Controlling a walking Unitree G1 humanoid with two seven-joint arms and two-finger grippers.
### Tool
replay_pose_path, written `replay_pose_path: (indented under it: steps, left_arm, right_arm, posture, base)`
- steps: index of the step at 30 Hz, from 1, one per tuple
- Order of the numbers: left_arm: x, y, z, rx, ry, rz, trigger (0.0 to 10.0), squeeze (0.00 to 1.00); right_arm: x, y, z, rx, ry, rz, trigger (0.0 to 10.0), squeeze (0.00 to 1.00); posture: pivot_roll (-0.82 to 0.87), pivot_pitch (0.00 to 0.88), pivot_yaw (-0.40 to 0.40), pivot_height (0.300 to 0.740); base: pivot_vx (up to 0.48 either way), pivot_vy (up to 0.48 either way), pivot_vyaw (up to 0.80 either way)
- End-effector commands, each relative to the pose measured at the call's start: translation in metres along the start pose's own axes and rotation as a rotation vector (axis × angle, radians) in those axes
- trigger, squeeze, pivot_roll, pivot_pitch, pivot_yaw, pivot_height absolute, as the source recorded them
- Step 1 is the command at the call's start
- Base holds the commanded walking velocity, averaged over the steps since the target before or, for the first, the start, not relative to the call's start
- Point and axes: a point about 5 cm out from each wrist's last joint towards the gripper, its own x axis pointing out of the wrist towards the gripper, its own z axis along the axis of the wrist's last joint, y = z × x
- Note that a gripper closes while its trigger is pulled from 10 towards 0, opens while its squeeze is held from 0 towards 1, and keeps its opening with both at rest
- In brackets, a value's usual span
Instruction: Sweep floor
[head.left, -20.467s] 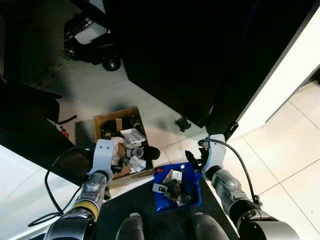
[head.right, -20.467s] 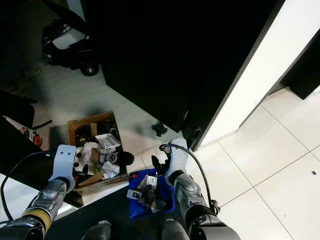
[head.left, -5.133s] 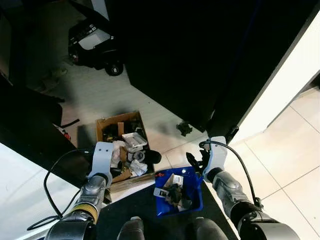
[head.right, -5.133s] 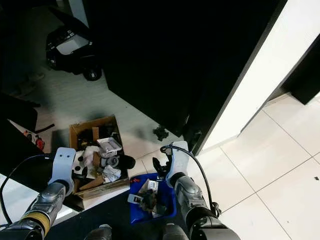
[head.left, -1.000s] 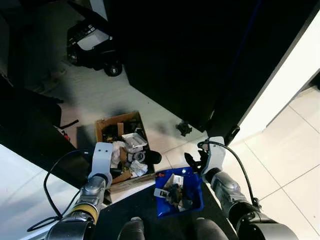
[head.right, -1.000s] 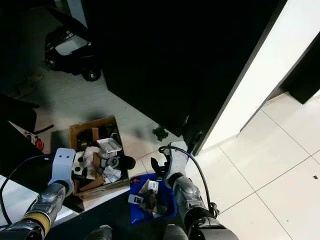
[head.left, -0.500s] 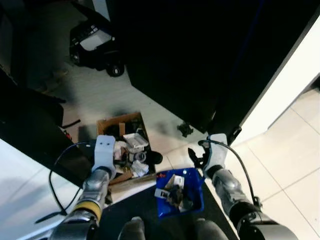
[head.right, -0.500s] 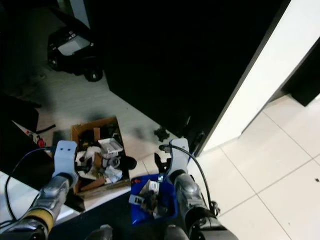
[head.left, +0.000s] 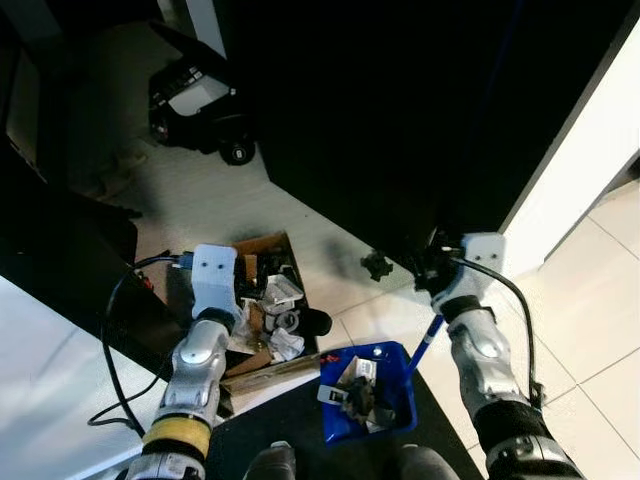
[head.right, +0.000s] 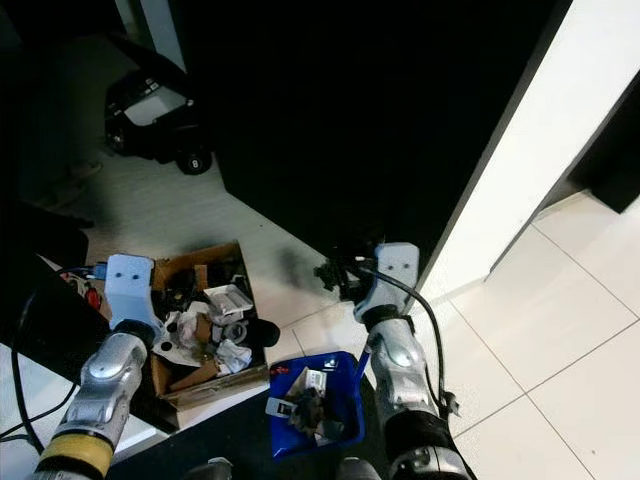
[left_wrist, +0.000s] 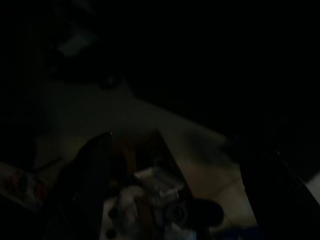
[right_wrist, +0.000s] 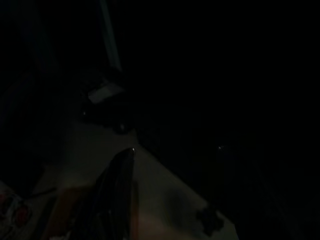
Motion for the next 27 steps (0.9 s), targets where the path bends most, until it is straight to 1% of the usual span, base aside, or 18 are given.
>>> replay_pose_path:
  steps: [1, 2, 3, 4, 7, 9, 10, 11, 12, 13, 15, 16, 17, 19, 22, 27]
  left_arm:
    - [-0.001, 0.007, 0.012, -0.016, -0.029, 0.030, 10.0, 0.00]
    - [0.001, 0.010, 0.024, -0.013, -0.071, 0.046, 10.0, 0.00]
    - [0.001, 0.010, 0.024, -0.013, -0.071, 0.046, 10.0, 0.00]
    - [0.003, 0.011, 0.042, -0.008, -0.126, 0.058, 10.0, 0.00]
    - [0.006, 0.008, 0.055, 0.013, -0.161, 0.038, 10.0, 0.00]
    - [0.007, 0.002, 0.050, 0.017, -0.127, 0.008, 10.0, 0.00]
    - [0.006, -0.002, 0.041, 0.010, -0.079, -0.008, 10.0, 0.00]
    - [0.004, -0.006, 0.028, 0.012, -0.011, -0.035, 10.0, 0.00]
    - [0.001, -0.010, 0.018, 0.046, 0.043, -0.048, 10.0, 0.00]
    - [-0.002, -0.013, 0.012, 0.076, 0.064, -0.058, 10.0, 0.00]
    - [-0.009, -0.020, 0.008, 0.087, 0.074, -0.097, 10.0, 0.00]
    - [-0.011, -0.022, 0.008, 0.082, 0.078, -0.107, 10.0, 0.00]
    - [-0.014, -0.024, 0.006, 0.076, 0.083, -0.106, 10.0, 0.00]
    - [-0.016, -0.025, 0.002, 0.059, 0.104, -0.090, 10.0, 0.00]
    - [-0.016, -0.026, -0.004, 0.050, 0.134, -0.074, 10.0, 0.00]
    - [-0.013, -0.025, -0.009, 0.024, 0.169, -0.055, 10.0, 0.00]
  right_arm:
    - [0.001, 0.004, 0.009, 0.005, -0.027, 0.029, 10.0, 0.00]
    - [0.003, 0.006, 0.019, 0.000, -0.062, 0.039, 10.0, 0.00]
    - [0.003, 0.006, 0.019, 0.000, -0.062, 0.039, 10.0, 0.00]
    - [0.008, 0.008, 0.036, -0.009, -0.118, 0.055, 10.0, 0.00]
    - [0.014, 0.014, 0.052, -0.017, -0.173, 0.081, 10.0, 0.00]
    - [0.015, 0.019, 0.049, 0.001, -0.149, 0.110, 10.0, 0.00]
    - [0.011, 0.021, 0.040, -0.005, -0.113, 0.119, 10.0, 0.00]
    - [0.006, 0.022, 0.028, -0.011, -0.065, 0.124, 10.0, 0.00]
    - [-0.001, 0.022, 0.019, -0.023, -0.022, 0.125, 10.0, 0.00]
    - [-0.007, 0.022, 0.012, -0.034, 0.009, 0.126, 10.0, 0.00]
    - [-0.021, 0.019, 0.002, -0.033, 0.058, 0.119, 10.0, 0.00]
    - [-0.026, 0.019, 0.000, -0.027, 0.074, 0.115, 10.0, 0.00]
    - [-0.032, 0.016, -0.003, -0.011, 0.098, 0.094, 10.0, 0.00]
    - [-0.039, 0.010, -0.011, 0.009, 0.138, 0.042, 10.0, 0.00]
    - [-0.039, 0.002, -0.019, 0.022, 0.181, -0.030, 10.0, 0.00]
    - [-0.030, 0.000, -0.020, 0.010, 0.186, -0.044, 10.0, 0.00]
  posture:
    - [-0.03, 0.029, 0.046, 0.740]
    - [-0.03, 0.029, 0.046, 0.740]
    - [-0.03, 0.029, 0.046, 0.740]
    - [-0.02, 0.029, 0.047, 0.740]
    - [-0.02, 0.028, 0.047, 0.740]
    - [-0.03, 0.022, 0.049, 0.740]
    - [-0.03, 0.020, 0.049, 0.740]
    - [-0.03, 0.014, 0.050, 0.740]
    - [-0.03, 0.013, 0.050, 0.740]
    - [-0.02, 0.010, 0.050, 0.740]
    - [-0.03, 0.007, 0.051, 0.740]
    - [-0.03, 0.005, 0.052, 0.740]
    - [-0.03, 0.003, 0.054, 0.740]
    - [-0.04, 0.001, 0.062, 0.740]
    - [-0.05, 0.000, 0.076, 0.740]
    - [-0.06, 0.000, 0.080, 0.740]
  base:
    - [0.000, 0.000, 0.00]
    - [0.000, 0.000, 0.00]
    - [0.000, 0.000, 0.00]
    - [0.000, 0.000, 0.00]
    - [0.000, 0.000, 0.00]
    - [0.000, 0.000, 0.00]
    - [0.000, 0.000, 0.00]
    - [0.000, 0.000, 0.00]
    - [0.000, 0.000, 0.00]
    - [0.000, 0.000, 0.00]
    - [0.000, 0.000, 0.00]
    - [0.000, 0.000, 0.00]
    - [0.000, 0.000, 0.00]
    - [0.000, 0.000, 0.00]
    - [0.000, 0.000, 0.00]
    - [0.000, 0.000, 0.00]
